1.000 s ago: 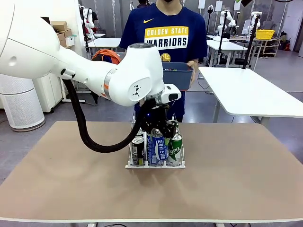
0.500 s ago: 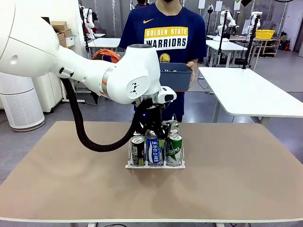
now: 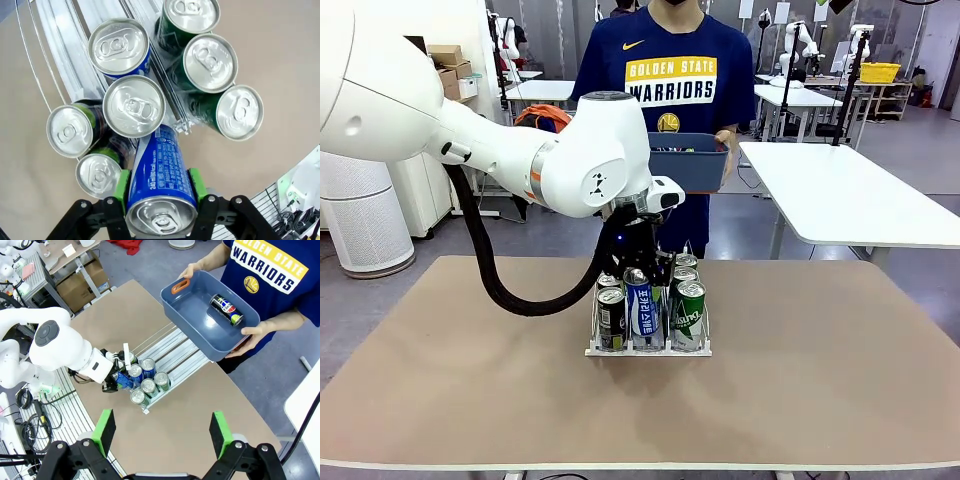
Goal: Fill the beverage cans into the dispenser.
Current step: Place the picked Ionic drink in the line of the Automatic Can Dispenser with the same cans.
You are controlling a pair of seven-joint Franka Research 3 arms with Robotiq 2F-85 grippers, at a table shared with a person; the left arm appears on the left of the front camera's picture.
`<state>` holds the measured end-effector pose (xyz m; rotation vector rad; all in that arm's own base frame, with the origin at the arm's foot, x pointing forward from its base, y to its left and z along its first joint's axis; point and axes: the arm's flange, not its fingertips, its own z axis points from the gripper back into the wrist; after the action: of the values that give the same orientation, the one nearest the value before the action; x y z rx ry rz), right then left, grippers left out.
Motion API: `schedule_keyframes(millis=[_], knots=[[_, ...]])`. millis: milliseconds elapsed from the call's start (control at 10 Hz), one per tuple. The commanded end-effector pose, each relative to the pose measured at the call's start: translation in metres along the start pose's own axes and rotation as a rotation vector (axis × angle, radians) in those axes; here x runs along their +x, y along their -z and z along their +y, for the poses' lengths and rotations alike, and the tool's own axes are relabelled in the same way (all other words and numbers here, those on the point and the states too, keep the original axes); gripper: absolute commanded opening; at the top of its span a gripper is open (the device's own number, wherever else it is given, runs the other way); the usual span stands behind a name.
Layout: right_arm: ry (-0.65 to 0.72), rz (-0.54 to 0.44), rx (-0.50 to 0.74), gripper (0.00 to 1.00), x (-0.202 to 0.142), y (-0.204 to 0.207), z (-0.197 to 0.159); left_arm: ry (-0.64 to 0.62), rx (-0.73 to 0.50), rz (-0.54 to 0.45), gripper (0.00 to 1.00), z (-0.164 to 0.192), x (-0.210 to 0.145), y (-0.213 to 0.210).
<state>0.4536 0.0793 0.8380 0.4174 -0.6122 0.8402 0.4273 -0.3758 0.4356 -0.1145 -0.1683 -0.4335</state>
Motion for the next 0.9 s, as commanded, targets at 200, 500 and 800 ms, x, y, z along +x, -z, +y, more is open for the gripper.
schedule_keyframes(millis=[200,500,800], knots=[[0.010,0.001,0.004,1.00,-0.001,0.000,0.001,-0.010,0.042,-0.065,0.58,0.012,0.032,0.011],[0.010,0.001,0.004,1.00,-0.001,0.000,0.001,0.003,0.035,0.013,0.58,0.012,0.037,0.024],[0.010,0.001,0.004,1.00,-0.001,0.000,0.001,0.025,0.013,0.065,0.58,0.009,0.040,0.037]])
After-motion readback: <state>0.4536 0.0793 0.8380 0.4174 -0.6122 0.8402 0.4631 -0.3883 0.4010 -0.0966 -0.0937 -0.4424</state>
